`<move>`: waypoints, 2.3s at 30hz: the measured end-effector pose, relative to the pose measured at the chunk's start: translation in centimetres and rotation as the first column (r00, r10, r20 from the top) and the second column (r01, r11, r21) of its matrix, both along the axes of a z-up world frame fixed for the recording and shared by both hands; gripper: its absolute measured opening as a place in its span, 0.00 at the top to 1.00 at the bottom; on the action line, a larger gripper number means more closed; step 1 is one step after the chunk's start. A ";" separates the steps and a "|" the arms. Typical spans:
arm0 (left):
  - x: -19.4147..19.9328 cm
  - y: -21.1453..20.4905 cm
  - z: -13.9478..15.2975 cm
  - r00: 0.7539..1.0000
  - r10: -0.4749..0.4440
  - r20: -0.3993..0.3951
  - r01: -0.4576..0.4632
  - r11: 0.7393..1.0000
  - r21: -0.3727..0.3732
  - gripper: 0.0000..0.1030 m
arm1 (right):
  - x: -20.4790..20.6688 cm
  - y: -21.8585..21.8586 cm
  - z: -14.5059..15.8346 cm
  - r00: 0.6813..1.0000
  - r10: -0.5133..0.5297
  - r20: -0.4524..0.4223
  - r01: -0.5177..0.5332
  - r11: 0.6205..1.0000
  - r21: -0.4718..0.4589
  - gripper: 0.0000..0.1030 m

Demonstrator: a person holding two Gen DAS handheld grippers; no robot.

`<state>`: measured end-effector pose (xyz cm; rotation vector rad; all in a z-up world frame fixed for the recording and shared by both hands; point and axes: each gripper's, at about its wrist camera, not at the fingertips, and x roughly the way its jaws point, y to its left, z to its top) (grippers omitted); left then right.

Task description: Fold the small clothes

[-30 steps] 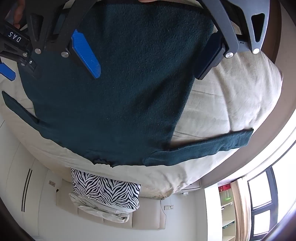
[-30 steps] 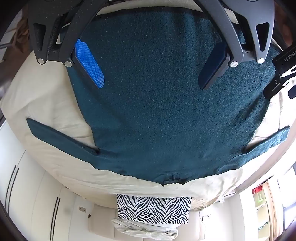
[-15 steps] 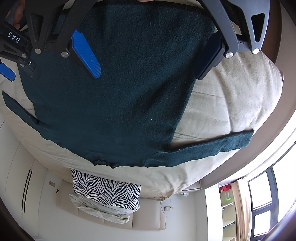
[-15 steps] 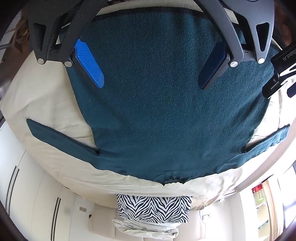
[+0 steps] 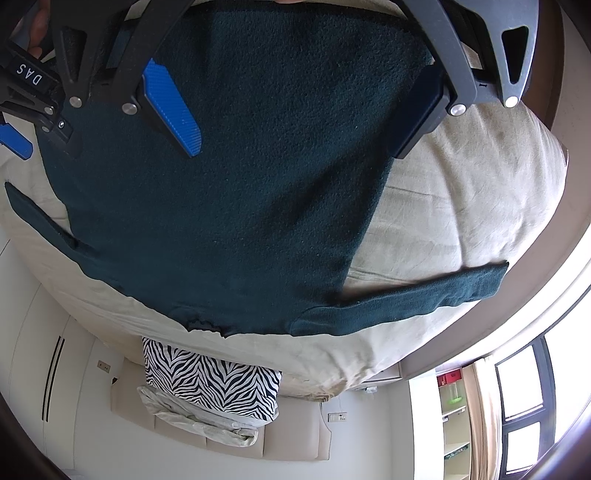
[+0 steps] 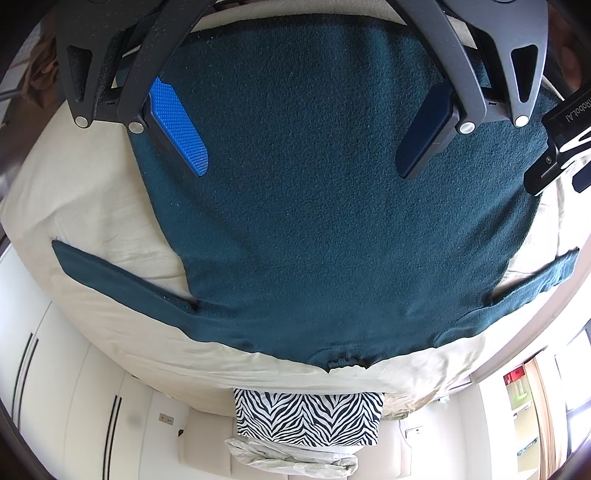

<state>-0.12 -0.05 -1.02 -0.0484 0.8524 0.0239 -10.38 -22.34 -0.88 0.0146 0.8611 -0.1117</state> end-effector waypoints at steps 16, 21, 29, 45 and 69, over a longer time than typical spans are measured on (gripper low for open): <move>0.0 0.0 -0.1 1.000 0.001 -0.002 -0.001 1.000 0.000 0.00 | -0.1 0.1 -0.3 1.000 -0.004 -0.003 0.004 1.000 0.003 0.00; 0.1 0.0 0.0 1.000 0.000 -0.002 0.000 1.000 0.000 0.00 | -0.1 0.1 -0.3 1.000 -0.004 -0.004 0.004 1.000 0.003 0.00; 0.1 0.0 0.0 1.000 0.001 -0.002 -0.001 1.000 0.000 0.00 | -0.1 0.0 -0.3 1.000 -0.004 -0.004 0.004 1.000 0.004 0.00; 0.0 -0.1 0.0 1.000 0.001 -0.004 -0.001 1.000 -0.001 0.00 | -0.2 0.1 -0.8 1.000 -0.006 -0.010 0.006 1.000 0.007 0.00; -0.5 -1.0 -0.8 0.999 -0.043 -0.027 0.042 0.998 -0.042 0.00 | 0.8 -1.8 -1.6 1.000 -0.014 -0.023 0.015 0.998 0.058 0.00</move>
